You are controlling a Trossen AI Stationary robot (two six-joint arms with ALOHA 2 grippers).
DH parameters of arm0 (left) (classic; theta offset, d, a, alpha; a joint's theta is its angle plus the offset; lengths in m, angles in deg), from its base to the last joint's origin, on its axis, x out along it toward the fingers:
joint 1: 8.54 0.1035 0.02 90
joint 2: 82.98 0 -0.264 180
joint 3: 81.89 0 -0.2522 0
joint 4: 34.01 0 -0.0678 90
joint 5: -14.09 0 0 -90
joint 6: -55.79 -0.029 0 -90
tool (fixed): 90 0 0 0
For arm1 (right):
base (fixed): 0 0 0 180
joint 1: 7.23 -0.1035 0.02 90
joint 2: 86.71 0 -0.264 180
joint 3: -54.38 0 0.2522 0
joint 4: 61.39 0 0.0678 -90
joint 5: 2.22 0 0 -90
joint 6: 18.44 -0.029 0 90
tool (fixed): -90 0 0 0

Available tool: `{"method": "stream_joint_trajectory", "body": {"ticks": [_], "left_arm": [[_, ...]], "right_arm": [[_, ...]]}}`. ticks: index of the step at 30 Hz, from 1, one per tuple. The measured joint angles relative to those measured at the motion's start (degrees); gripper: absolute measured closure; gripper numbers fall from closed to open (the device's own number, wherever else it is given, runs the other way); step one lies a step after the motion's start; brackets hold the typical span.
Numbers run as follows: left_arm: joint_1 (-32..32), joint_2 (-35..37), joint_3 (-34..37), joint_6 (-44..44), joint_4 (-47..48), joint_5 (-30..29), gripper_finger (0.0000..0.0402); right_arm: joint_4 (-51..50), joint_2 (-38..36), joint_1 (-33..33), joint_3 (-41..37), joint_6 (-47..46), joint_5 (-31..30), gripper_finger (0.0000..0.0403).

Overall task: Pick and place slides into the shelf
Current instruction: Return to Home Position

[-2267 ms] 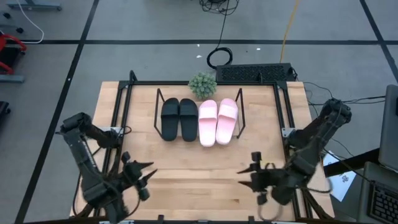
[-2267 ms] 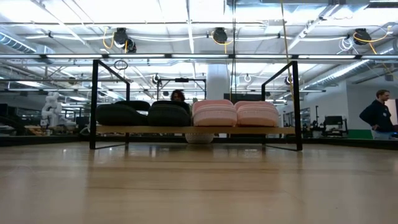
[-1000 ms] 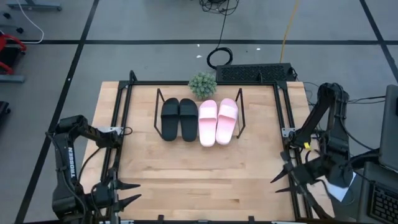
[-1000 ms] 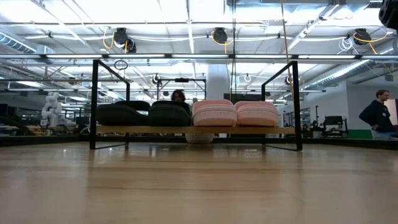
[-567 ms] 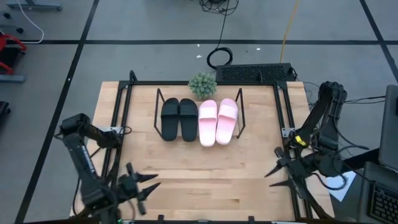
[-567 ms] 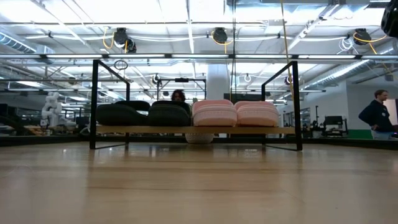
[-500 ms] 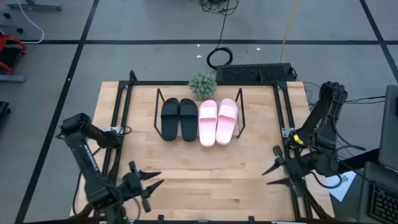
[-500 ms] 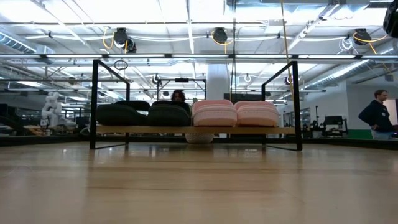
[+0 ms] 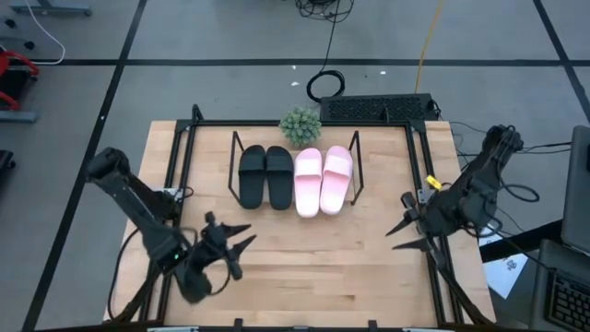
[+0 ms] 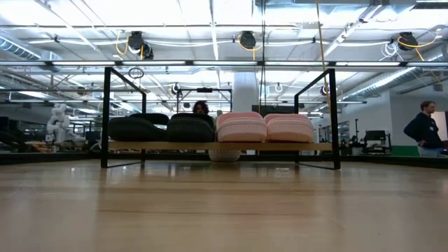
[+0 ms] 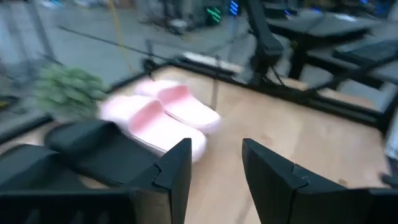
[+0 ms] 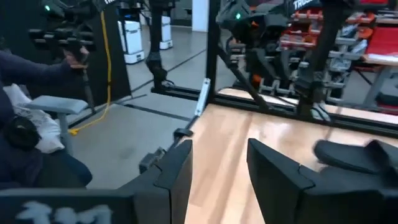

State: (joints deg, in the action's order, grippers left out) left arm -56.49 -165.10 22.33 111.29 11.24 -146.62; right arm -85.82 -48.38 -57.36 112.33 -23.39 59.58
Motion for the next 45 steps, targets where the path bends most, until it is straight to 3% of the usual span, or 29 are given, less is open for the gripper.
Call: {"method": "stream_joint_trajectory", "body": {"ticks": [5,8,14,19,25,31,36,39,43,45], "left_arm": [[8.5,6.3,13.9,-29.9,-37.5,16.1,0.0256],[14.2,11.2,20.2,-43.3,-51.7,25.8,0.0256],[19.7,26.4,26.3,-45.9,-46.8,26.1,0.0256],[18.5,39.6,28.5,-50.4,-43.4,27.6,0.0256],[15.5,50.0,30.7,-50.7,-37.1,27.7,0.0256],[13.9,51.5,34.5,-49.3,-37.4,27.7,0.0256],[14.4,51.5,40.1,-51.8,-46.5,30.4,0.0256],[16.1,51.5,43.1,-55.0,-51.9,34.7,0.0256],[20.2,51.5,43.7,-54.2,-51.6,35.8,0.0256],[23.3,51.5,43.7,-53.8,-51.4,39.2,0.0256]], "right_arm": [[-6.3,-4.2,2.2,0.0,-1.2,-0.2,0.0259],[-8.5,-6.1,2.5,0.0,-1.7,-0.1,0.0259],[-13.5,-10.8,2.5,0.0,-2.0,-0.1,0.0259],[-14.2,-15.9,2.5,-0.3,-0.2,-0.2,0.0259],[-13.0,-22.6,2.5,-6.0,-0.2,-0.2,0.0259],[-9.1,-29.1,2.5,-12.5,0.0,-0.2,0.0259],[-9.1,-32.8,2.5,-13.9,0.4,-0.2,0.0259],[-9.2,-34.4,2.5,-13.9,1.7,-0.2,0.0259],[-11.7,-36.3,2.5,-13.9,1.6,-0.2,0.0259],[-12.8,-37.2,2.5,-13.9,1.3,-0.1,0.0259]]}}
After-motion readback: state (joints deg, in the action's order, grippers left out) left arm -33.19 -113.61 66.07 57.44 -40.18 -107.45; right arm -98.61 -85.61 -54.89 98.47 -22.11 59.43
